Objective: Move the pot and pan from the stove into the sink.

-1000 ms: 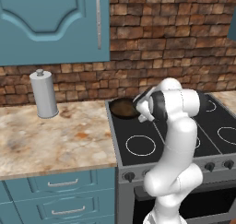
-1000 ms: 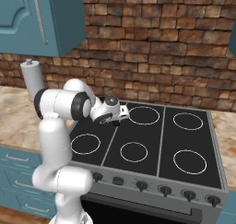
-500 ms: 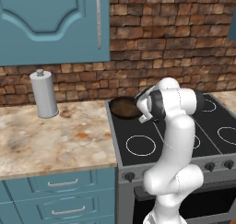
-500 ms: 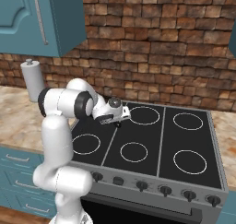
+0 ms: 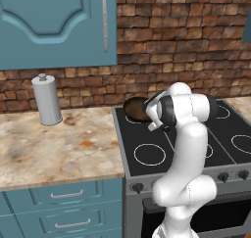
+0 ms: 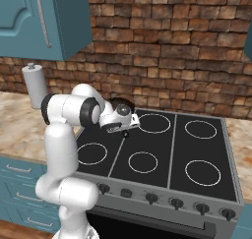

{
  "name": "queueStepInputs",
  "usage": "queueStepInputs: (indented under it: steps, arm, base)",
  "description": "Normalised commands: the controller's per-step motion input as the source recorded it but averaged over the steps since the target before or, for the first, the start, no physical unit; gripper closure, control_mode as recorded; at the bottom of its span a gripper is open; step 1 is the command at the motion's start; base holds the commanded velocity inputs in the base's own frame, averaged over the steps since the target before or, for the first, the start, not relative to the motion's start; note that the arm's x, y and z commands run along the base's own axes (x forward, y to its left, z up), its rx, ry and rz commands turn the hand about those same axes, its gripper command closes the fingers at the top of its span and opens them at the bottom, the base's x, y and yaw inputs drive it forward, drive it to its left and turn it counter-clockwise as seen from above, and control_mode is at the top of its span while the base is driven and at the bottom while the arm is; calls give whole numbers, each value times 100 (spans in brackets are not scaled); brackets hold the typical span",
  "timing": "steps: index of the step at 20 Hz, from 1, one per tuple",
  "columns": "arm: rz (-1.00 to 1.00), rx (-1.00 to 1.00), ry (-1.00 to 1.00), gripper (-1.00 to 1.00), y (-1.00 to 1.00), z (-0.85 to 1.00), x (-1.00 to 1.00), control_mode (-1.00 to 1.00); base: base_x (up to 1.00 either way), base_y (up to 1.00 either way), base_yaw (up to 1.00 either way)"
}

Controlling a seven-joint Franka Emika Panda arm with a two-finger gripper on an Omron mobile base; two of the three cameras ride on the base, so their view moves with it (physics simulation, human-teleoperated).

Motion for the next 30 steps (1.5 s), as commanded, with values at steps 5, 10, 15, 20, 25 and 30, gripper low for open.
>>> queueStepInputs:
  steps: [5,10,15,20,25,30]
  arm:
    - [-2,2,9,100,-1,39,0,-100]
    - [-2,5,13,100,-8,61,-2,-100]
    - [-2,6,15,100,-7,71,-5,-100]
    - [-2,7,14,100,-4,72,-12,-100]
    - [-1,5,9,100,-3,64,-34,-100]
    - [0,2,0,100,-2,40,-70,-100]
  base:
    - [0,0,0]
    - [0,0,0]
    - [0,0,0]
    - [0,0,0]
    - [0,0,0]
    - [0,0,0]
